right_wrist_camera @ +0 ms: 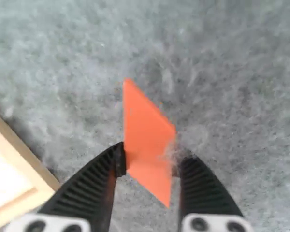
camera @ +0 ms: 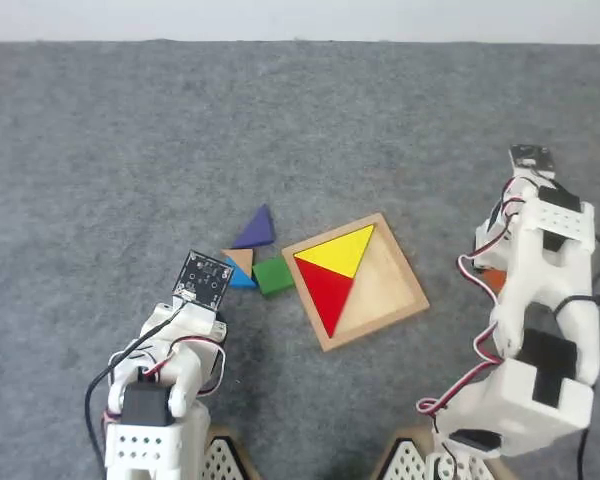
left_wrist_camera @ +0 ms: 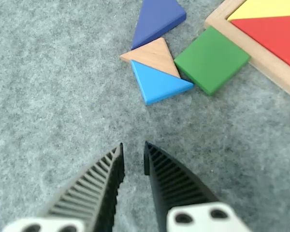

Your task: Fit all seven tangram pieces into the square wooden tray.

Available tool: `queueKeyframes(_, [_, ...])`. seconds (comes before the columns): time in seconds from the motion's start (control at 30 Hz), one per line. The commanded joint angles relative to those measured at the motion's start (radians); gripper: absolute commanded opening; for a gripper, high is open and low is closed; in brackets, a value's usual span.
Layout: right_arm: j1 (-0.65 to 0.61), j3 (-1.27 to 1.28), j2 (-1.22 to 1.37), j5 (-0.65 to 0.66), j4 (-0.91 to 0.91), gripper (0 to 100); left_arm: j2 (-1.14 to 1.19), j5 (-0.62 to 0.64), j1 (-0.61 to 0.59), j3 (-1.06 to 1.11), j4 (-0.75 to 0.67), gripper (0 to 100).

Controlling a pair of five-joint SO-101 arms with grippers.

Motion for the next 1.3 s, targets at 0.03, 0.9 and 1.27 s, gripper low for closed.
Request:
queueKeyframes(0.03, [0.058,-0.011,0.001,-0.052,-0.024,24.0,-0.023,0.005,0.005,-0.01,0.006,6])
queueKeyframes(0.9, [-0.094,0.152,-0.007,0.012,-0.159,22.3,-0.023,0.005,0.005,-0.01,0.006,6])
queueKeyframes(1.27, [-0.18,0.147,-0.021,0.018,-0.154,22.3,-0.023,0.005,0.005,-0.01,0.006,6])
